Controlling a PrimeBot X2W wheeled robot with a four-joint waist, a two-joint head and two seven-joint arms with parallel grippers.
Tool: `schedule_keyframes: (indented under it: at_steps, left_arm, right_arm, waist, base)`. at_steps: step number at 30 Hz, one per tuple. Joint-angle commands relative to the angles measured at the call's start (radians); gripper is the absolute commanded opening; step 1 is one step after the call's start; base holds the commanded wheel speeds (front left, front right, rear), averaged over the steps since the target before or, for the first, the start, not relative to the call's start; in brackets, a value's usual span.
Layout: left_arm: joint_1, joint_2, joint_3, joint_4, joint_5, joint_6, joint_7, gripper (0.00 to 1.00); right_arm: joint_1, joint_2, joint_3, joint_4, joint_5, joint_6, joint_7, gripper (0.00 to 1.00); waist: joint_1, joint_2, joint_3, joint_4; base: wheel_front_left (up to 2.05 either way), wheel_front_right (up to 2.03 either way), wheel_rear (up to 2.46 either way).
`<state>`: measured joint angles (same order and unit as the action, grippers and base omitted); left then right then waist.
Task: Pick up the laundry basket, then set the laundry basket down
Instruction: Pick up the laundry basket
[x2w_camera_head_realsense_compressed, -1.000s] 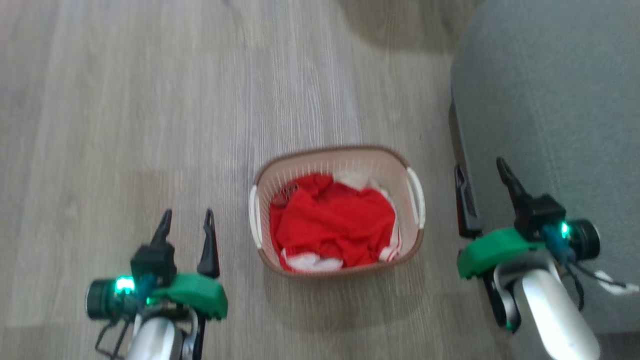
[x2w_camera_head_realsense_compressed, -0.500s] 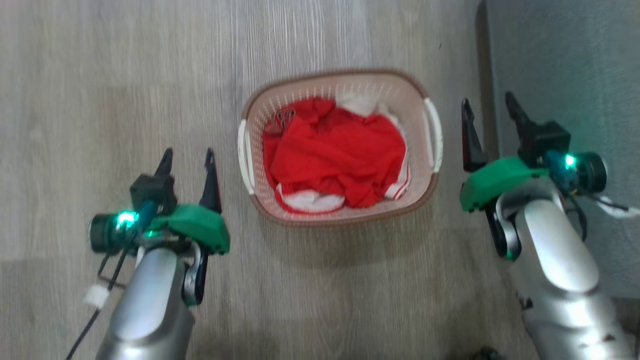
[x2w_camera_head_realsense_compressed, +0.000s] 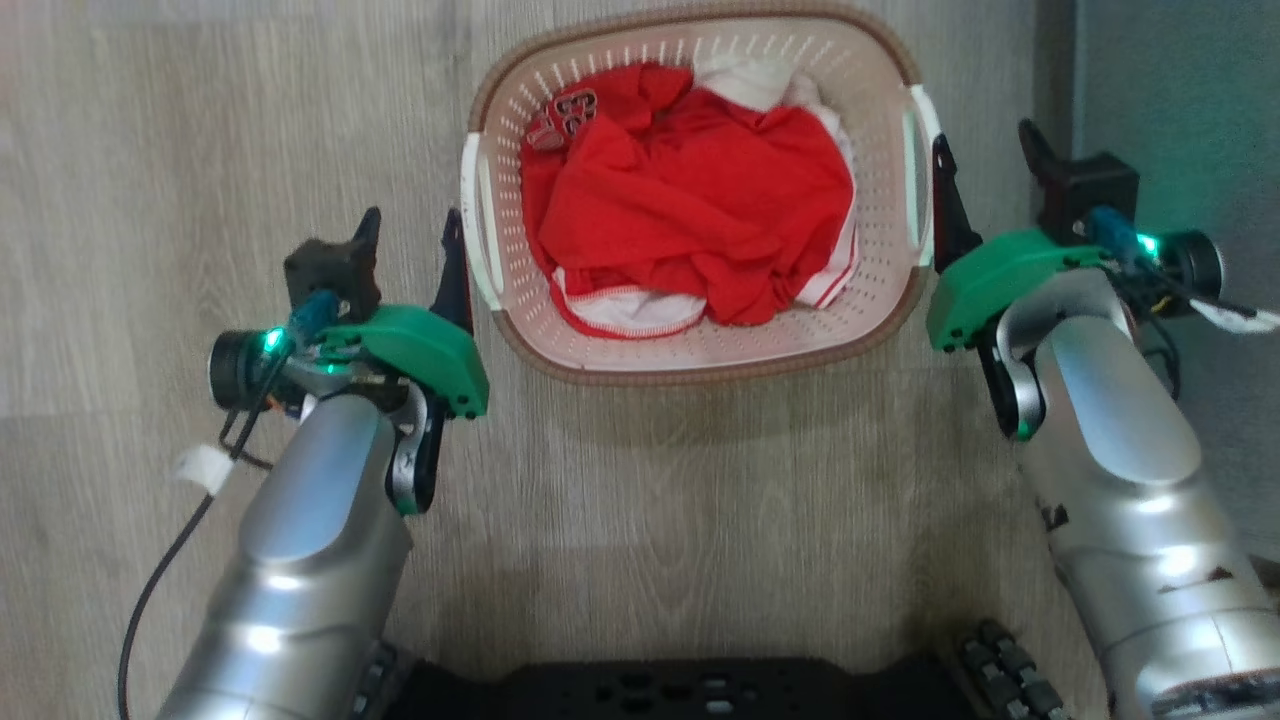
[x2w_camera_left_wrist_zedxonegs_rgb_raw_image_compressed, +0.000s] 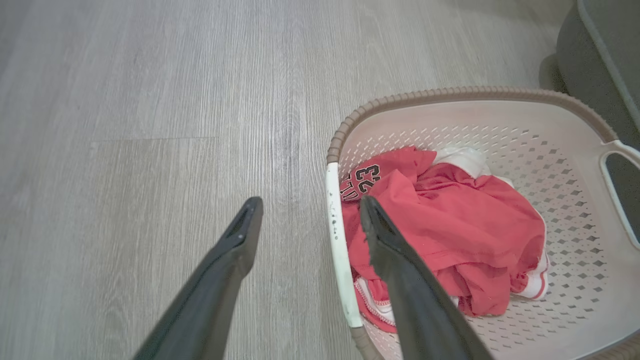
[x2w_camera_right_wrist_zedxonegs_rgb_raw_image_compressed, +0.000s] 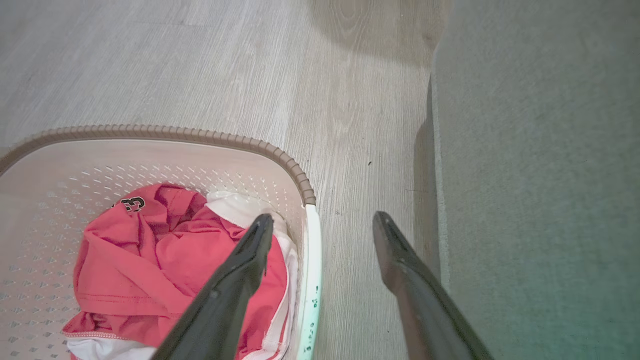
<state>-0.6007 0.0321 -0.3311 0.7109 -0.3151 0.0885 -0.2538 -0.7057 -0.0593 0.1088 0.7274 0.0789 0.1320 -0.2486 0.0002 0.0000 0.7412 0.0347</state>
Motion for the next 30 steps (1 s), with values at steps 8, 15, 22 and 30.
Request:
schedule_keyframes:
  at_steps: [8,15,22,30]
  left_arm:
    - [-0.066,0.018,-0.059,0.046,-0.062,0.009,-0.008,1.00]
    - [-0.133,0.018,-0.123,0.114,-0.113,0.020,-0.008,1.00]
    - [-0.193,0.018,-0.180,0.160,-0.159,0.041,-0.008,1.00]
    - [-0.245,0.018,-0.239,0.214,-0.219,0.062,-0.008,1.00]
  right_arm:
    - [-0.038,0.009,0.023,0.027,-0.009,-0.001,-0.013,1.00]
    - [-0.089,0.009,0.035,0.071,-0.005,-0.001,-0.013,1.00]
    - [-0.133,0.009,0.052,0.114,0.004,-0.001,-0.013,1.00]
    - [-0.161,0.009,0.080,0.146,0.023,-0.001,-0.013,1.00]
  waist:
    - [-0.0002,0.0000,0.081,0.001]
    - [-0.0002,0.0000,0.136,0.004]
    - [-0.0002,0.0000,0.179,0.008]
    - [-0.0002,0.0000,0.205,0.006]
  base:
    - [0.00,0.00,0.00]
    - [0.00,0.00,0.00]
    - [0.00,0.00,0.00]
    - [0.00,0.00,0.00]
